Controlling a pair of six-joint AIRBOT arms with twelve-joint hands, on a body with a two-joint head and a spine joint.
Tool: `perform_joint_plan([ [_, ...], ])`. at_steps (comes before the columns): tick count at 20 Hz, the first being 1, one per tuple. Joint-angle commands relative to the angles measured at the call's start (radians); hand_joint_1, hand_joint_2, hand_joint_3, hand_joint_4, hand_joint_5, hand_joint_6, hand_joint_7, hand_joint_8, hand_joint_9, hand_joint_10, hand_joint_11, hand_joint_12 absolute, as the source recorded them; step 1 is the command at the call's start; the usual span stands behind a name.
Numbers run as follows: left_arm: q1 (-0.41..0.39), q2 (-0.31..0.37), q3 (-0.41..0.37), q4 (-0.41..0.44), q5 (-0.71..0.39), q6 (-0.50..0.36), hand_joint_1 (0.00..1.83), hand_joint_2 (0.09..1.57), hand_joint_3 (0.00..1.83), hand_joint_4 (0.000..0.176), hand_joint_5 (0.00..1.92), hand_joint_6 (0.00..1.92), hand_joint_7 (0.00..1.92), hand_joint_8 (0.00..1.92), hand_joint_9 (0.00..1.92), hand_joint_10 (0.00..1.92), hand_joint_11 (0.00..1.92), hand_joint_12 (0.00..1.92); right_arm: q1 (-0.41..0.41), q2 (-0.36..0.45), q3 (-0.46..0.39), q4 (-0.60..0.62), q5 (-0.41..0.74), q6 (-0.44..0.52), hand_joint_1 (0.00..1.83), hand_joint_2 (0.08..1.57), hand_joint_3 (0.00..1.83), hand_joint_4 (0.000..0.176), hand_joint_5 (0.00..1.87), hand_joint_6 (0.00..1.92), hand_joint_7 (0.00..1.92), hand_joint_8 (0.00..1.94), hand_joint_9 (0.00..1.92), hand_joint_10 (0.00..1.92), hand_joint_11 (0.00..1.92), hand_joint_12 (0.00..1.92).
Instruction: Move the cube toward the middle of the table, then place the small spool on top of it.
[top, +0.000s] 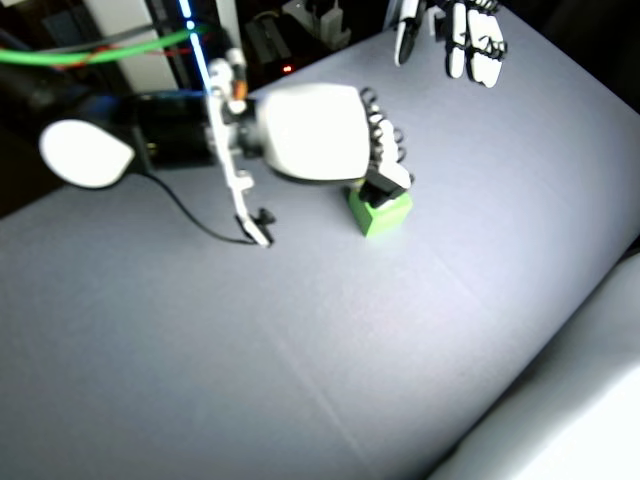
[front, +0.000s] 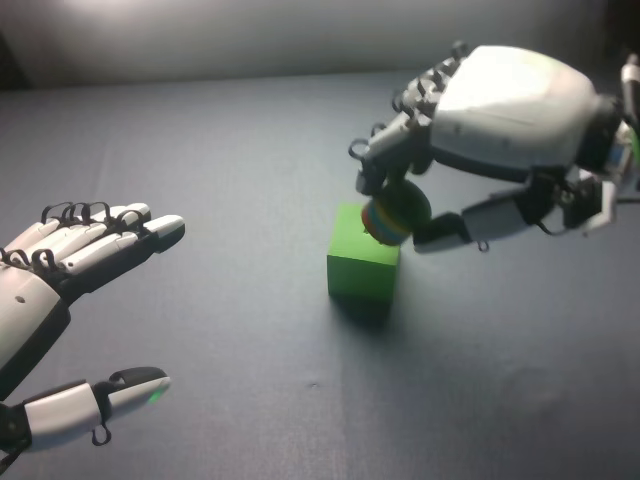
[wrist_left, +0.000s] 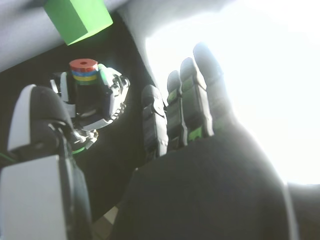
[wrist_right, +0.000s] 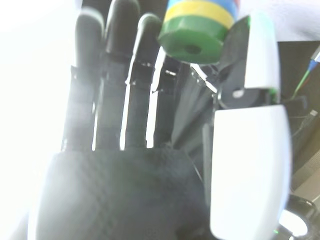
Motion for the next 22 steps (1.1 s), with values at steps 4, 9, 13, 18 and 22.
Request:
perform_joint_plan([
  [4, 0.000, -0.008, 0.007, 0.013, -0.112, -0.013, 0.90, 1.03, 0.00, 0.115, 0.30, 0.00, 0.25, 0.00, 0.25, 0.00, 0.13, 0.53, 0.037, -0.037, 0.037, 0.041, 0.030, -0.035, 1.26, 1.03, 0.00, 0.012, 1.12, 0.82, 1.25, 0.46, 1.23, 0.06, 0.64, 1.16],
  [9, -0.001, -0.013, 0.016, 0.018, -0.099, -0.020, 0.91, 1.04, 0.00, 0.129, 0.29, 0.00, 0.23, 0.00, 0.23, 0.00, 0.12, 0.51, 0.056, -0.098, 0.078, 0.009, -0.041, -0.045, 1.23, 0.96, 0.00, 0.000, 1.46, 0.09, 1.13, 1.11, 1.10, 1.51, 1.02, 1.83],
  [13, -0.002, -0.015, 0.017, 0.020, -0.099, -0.024, 0.91, 1.04, 0.00, 0.119, 0.31, 0.01, 0.24, 0.01, 0.24, 0.00, 0.13, 0.52, 0.058, -0.113, 0.086, -0.007, -0.071, -0.053, 1.22, 0.96, 0.00, 0.000, 1.47, 0.08, 1.07, 1.30, 1.04, 1.64, 0.97, 1.92],
  [18, -0.003, -0.015, 0.017, 0.021, -0.099, -0.027, 0.91, 1.05, 0.00, 0.116, 0.30, 0.00, 0.24, 0.00, 0.24, 0.00, 0.14, 0.52, 0.058, -0.123, 0.086, -0.007, -0.082, -0.070, 1.15, 1.05, 0.00, 0.000, 1.13, 0.70, 1.07, 0.47, 0.93, 0.75, 0.66, 1.43],
  [22, -0.003, -0.016, 0.016, 0.021, -0.102, -0.031, 0.88, 1.05, 0.00, 0.120, 0.30, 0.00, 0.24, 0.00, 0.24, 0.00, 0.14, 0.51, 0.058, -0.122, 0.085, -0.006, -0.087, -0.071, 1.00, 0.94, 0.00, 0.000, 0.75, 0.00, 0.86, 0.01, 0.81, 0.34, 0.42, 1.25],
])
